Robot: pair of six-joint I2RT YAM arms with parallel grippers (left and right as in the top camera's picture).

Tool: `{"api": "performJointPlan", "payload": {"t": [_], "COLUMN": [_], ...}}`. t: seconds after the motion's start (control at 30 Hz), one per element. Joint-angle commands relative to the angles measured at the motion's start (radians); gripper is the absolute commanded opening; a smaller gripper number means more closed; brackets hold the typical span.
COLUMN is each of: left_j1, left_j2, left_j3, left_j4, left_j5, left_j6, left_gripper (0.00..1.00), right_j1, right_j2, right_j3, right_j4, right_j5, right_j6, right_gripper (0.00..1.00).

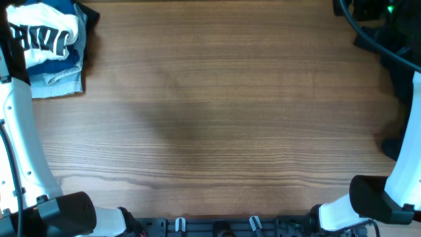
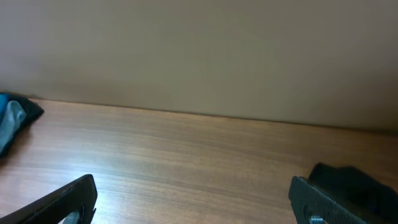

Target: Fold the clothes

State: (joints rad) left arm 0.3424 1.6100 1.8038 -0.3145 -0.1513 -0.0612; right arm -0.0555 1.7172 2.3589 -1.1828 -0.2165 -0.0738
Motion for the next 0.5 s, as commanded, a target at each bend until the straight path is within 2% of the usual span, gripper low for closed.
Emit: {"api": "performJointPlan", "payload": {"t": [0.0, 0.13, 0.23, 0.33, 0.4, 0.47], "left_j1": [0.002, 0.002, 0.002, 0.002, 0.002, 0.002], "left_j2": [0.007, 0.007, 0.007, 0.006, 0.007, 0.007], "left_j3": [-0.006, -0.006, -0.006, -0.006, -0.006, -0.006], "left_j4": [0.002, 0.002, 0.002, 0.002, 0.002, 0.002], "left_j5": [0.004, 0.004, 0.004, 0.004, 0.004, 0.004], "left_j6": [0.002, 0.002, 0.002, 0.002, 0.002, 0.002], "left_gripper": [1.00, 1.00, 1.00, 1.00, 1.00, 1.00], "right_j1": [0.002, 0.004, 0.008, 0.008, 0.008, 0.008], "right_j2": [0.011, -0.026, -0.146, -0.309, -0.488, -0.632], "right_j3": [-0.001, -0.044, -0.197, -0.454, -0.763, -1.011], "right_j4": [-0.012, -0.008, 0.084, 0.296, 0.546, 0.725], "right_j5": [0.017, 0.017, 0.017, 0.018, 0.052, 0.087], "right_j6": [-0.013, -0.057, -0.052, -0.018, 0.040, 0.081], "right_gripper": [1.00, 1.00, 1.00, 1.00, 1.00, 1.00]}}
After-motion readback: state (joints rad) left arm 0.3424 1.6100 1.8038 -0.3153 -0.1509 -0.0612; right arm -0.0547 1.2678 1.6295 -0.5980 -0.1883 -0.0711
